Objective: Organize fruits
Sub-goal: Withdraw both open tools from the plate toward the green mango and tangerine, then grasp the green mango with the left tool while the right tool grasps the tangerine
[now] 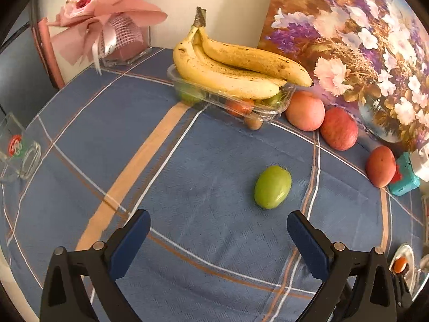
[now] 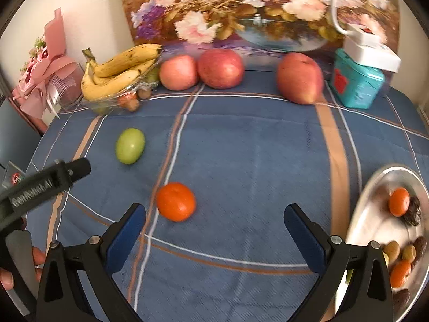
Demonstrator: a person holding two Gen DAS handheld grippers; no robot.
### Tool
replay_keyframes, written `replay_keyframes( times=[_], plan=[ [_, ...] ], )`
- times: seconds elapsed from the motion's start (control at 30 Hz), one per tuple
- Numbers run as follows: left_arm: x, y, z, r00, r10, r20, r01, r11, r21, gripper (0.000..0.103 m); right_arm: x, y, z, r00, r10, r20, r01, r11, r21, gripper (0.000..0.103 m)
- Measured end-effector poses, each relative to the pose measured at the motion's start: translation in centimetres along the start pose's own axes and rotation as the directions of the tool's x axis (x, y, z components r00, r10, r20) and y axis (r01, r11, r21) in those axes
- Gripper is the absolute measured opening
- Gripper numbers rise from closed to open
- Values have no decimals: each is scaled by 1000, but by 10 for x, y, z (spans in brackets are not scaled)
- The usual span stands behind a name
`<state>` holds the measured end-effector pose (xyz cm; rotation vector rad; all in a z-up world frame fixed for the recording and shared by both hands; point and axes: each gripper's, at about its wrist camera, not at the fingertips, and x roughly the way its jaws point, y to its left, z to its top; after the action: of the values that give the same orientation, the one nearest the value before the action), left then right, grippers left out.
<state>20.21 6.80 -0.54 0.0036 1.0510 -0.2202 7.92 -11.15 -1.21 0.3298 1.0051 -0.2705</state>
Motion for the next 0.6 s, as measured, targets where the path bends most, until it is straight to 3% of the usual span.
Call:
replay_keyframes(
  times=[0.2, 0.33, 0.47, 0.6],
  plan=[
    [21, 0, 8, 993, -101, -58, 99, 994, -46, 102, 19, 13, 6, 1000, 7, -23, -8, 999, -48, 103],
    [30, -5, 8, 992, -111, -67, 108, 993, -52, 100, 32, 20, 5, 999, 7, -41, -10, 997, -73, 103],
    [41, -8, 11, 983, -170, -67, 165, 983, -75, 90, 37, 22, 6, 999, 13, -34, -16, 997, -78, 103],
    [51, -15, 10, 984, -166, -71, 162, 985, -54, 82, 39, 25, 6, 999, 23, -32, -26, 995, -97, 103]
  ],
)
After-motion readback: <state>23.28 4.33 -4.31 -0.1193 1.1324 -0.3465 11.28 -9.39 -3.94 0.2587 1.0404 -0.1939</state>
